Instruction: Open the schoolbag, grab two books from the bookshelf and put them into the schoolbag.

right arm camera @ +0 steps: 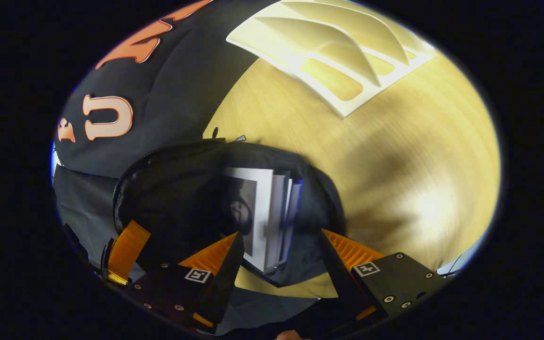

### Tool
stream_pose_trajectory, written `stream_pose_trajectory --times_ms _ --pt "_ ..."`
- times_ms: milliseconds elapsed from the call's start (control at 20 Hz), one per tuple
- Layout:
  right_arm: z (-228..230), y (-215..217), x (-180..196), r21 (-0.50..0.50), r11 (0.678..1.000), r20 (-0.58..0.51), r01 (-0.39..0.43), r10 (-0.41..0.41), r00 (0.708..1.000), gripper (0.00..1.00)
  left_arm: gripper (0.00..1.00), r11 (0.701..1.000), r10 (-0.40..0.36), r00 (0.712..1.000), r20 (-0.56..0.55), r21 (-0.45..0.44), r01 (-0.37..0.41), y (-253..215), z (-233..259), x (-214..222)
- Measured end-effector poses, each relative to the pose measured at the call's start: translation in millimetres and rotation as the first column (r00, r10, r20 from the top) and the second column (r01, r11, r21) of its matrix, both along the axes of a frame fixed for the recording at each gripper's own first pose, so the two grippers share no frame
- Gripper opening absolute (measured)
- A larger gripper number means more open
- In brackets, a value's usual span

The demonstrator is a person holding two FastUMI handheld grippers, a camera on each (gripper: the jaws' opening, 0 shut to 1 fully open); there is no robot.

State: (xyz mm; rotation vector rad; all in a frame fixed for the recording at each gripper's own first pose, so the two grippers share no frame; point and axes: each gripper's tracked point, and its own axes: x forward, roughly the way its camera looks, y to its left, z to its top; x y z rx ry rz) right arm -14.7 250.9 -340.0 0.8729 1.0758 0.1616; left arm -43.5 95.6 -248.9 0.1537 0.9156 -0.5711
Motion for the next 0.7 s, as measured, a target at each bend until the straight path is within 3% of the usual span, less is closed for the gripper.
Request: stream_pose_trajectory --times_ms 300,550,700 --pt "29.8 -72.9 -7.0 -0.092 0.994 0.071 0.055 -0.048 0.996 0.96 0.15 1.000 -0.013 1.000 0.012 0.018 0.013 -21.5 -5.4 -16.5" --pt "62.6 -157.2 3.5 -0.221 0.973 0.168 0.074 -0.037 0.985 0.98 0.42 0.998 0.065 0.998 -0.009 0.007 -0.065 -53.1 -8.7 -30.1" --pt "82.3 -205.2 12.3 -0.322 0.944 0.239 0.066 0.013 0.971 0.99 0.49 0.991 0.137 0.991 0.013 -0.001 -0.137 -79.3 -0.8 -32.7"
